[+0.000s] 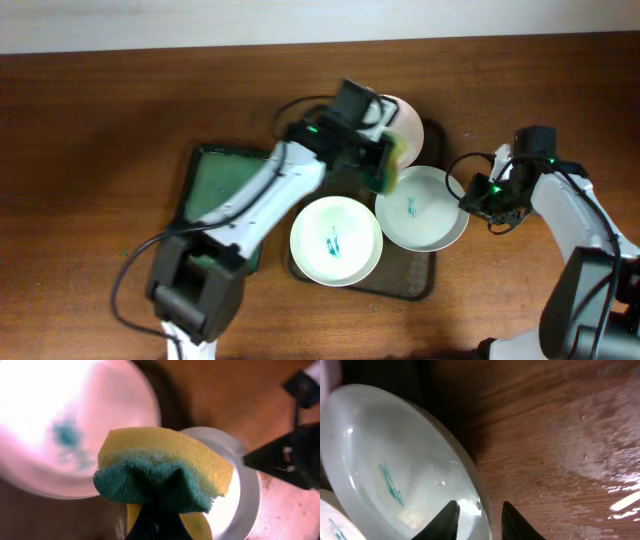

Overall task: Clean dirty plates on tray and stack at the side
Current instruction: 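Scrub the right-front plate with the sponge held by the left gripper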

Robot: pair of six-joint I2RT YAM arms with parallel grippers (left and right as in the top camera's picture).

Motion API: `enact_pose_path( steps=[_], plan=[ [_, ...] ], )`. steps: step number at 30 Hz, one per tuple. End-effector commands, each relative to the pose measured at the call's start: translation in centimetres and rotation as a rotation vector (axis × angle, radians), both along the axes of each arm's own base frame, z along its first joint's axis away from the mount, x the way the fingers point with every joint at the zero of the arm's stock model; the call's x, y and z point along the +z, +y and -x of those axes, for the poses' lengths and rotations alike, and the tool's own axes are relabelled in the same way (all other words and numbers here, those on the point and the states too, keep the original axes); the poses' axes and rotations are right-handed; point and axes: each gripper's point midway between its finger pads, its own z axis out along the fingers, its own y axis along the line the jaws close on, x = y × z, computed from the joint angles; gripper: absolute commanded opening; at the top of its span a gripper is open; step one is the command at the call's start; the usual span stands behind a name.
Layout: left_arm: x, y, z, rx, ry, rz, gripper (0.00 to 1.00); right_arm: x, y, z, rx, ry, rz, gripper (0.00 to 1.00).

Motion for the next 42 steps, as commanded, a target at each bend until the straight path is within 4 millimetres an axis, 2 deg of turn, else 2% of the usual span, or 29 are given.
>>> enact_pose_path(
  steps=[1,3,5,6,7,8,9,11,13,14,16,17,18,19,22,25,27,28,29,30,31,32,33,35,37,38,40,41,42],
  plan=[
    [-4.5,-4.6,2.7,-0.071,0.089,0.007,0.00,-1.8,0.0,0.6,-0.007,0.065,-0.008,0.17],
    [-7.0,-6.7,4.5,-0.083,0.168,0.025,0.00,-2.6,0.4,0.9,-0.004,0.088,-0.035,0.04],
    [-9.8,-8.2,5.7,-0.063,0.239,0.029,0.00,-2.5,0.7,0.9,-0.002,0.085,-0.055,0.04],
    [-12.1,-8.6,6.4,-0.077,0.270,0.016,0.00,-2.5,0.7,0.9,-0.002,0.086,-0.055,0.04],
    [-14.0,-7.7,5.8,-0.040,0.252,-0.052,0.00,-2.5,0.8,1.1,0.002,0.091,-0.056,0.04],
    [-15.0,-6.0,4.8,0.024,0.208,-0.137,0.00,-2.5,0.8,1.2,0.003,0.097,-0.057,0.04],
    [-15.6,-3.5,3.0,0.120,0.123,-0.271,0.00,-2.5,0.8,1.3,0.016,0.098,-0.056,0.04],
    [-14.4,0.5,0.6,0.220,-0.010,-0.491,0.00,-2.5,0.9,1.5,0.019,0.104,-0.057,0.04],
    [-12.7,2.1,-0.3,0.248,-0.065,-0.589,0.00,-2.5,0.9,1.8,0.019,0.118,-0.060,0.04],
    [-12.3,1.9,-0.5,0.250,-0.070,-0.582,0.00,-2.5,0.9,1.9,0.022,0.118,-0.060,0.04],
    [-12.8,-0.3,0.4,0.194,-0.002,-0.481,0.00,-2.6,0.8,1.9,0.033,0.117,-0.050,0.04],
    [-13.1,-3.0,1.7,0.117,0.081,-0.358,0.00,-2.6,0.7,1.9,0.033,0.117,-0.047,0.04],
    [-12.5,-8.4,5.3,-0.073,0.258,-0.095,0.00,-2.6,0.7,1.9,0.033,0.118,-0.046,0.04],
    [-11.3,-11.1,7.5,-0.189,0.327,0.042,0.00,-2.6,0.7,1.9,0.040,0.115,-0.046,0.04],
    [-10.7,-13.1,9.6,-0.257,0.333,0.082,0.00,-2.6,0.8,1.9,0.040,0.115,-0.046,0.04],
    [-10.9,-13.3,10.6,-0.272,0.342,0.069,0.00,-2.6,0.8,1.9,0.040,0.116,-0.046,0.04],
    [-12.6,-10.6,8.2,-0.160,0.300,-0.052,0.00,-2.6,0.8,1.9,0.039,0.115,-0.046,0.04],
    [-13.8,-8.0,6.3,-0.067,0.253,-0.166,0.00,-2.6,0.8,1.9,0.039,0.116,-0.046,0.04],
    [-14.9,-3.5,3.7,0.087,0.183,-0.354,0.00,-2.6,0.8,1.9,0.039,0.116,-0.046,0.04],
    [-14.9,-0.2,2.0,0.179,0.116,-0.490,0.00,-2.6,0.8,1.9,0.039,0.116,-0.046,0.04],
    [-14.4,1.9,1.0,0.229,0.067,-0.582,0.00,-2.6,0.8,1.9,0.039,0.116,-0.046,0.04],
    [-13.1,4.2,-0.3,0.287,-0.014,-0.694,0.00,-2.6,0.8,1.9,0.039,0.116,-0.046,0.04],
    [-11.5,4.5,-1.0,0.306,-0.047,-0.719,0.00,-2.6,0.8,1.9,0.039,0.116,-0.046,0.04],
    [-8.9,2.8,-0.9,0.283,-0.017,-0.642,0.00,-2.6,0.8,1.9,0.039,0.116,-0.046,0.04],
    [-3.7,1.2,-0.8,0.259,0.019,-0.504,0.00,-2.6,0.8,1.9,0.039,0.116,-0.046,0.04],
    [-0.3,1.9,-0.9,0.265,0.023,-0.453,0.00,-2.6,0.8,1.9,0.039,0.117,-0.046,0.04],
    [4.8,6.5,-1.2,0.303,0.014,-0.454,0.00,-2.6,0.8,1.9,0.039,0.116,-0.046,0.04],
    [5.9,8.9,-1.4,0.337,0.028,-0.465,0.00,-2.6,0.7,1.9,0.039,0.115,-0.046,0.04],
    [6.5,13.0,-1.8,0.399,0.059,-0.516,0.00,-2.6,0.8,1.9,0.039,0.115,-0.046,0.04]
  ],
)
